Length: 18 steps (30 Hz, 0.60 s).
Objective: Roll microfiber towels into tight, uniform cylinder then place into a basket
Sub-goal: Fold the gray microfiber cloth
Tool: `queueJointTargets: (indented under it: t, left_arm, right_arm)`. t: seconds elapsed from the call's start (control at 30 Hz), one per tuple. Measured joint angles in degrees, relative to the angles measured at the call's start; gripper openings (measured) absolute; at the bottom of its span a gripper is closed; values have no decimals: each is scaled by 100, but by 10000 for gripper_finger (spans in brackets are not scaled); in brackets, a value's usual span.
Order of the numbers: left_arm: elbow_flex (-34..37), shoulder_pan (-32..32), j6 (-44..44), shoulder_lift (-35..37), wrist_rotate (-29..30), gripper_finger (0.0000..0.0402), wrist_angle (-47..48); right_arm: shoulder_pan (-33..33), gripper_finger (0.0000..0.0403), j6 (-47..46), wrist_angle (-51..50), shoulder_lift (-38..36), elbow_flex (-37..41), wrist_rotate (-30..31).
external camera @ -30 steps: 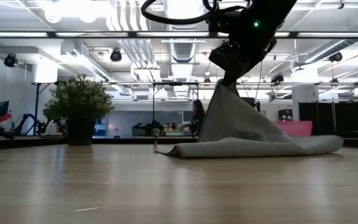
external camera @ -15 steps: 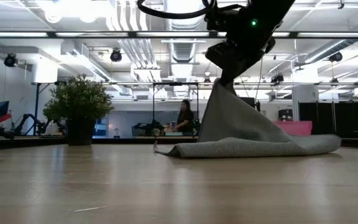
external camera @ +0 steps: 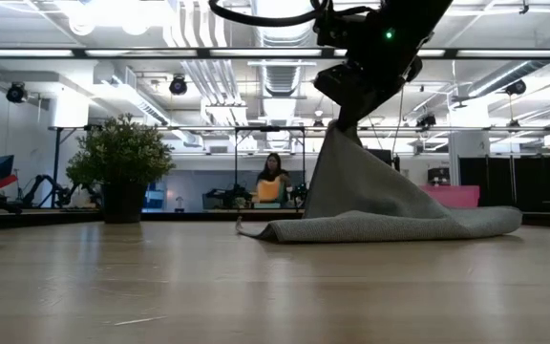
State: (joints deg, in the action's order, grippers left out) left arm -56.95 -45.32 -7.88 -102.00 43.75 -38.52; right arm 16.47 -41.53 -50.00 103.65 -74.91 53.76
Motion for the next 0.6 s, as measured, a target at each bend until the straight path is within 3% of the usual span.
queueJointTargets:
  t: [0.6]
  left_arm:
    - [0,0,-2,0,1,168,0]
  right_arm:
    - [2,9,-1,153,1,0,2]
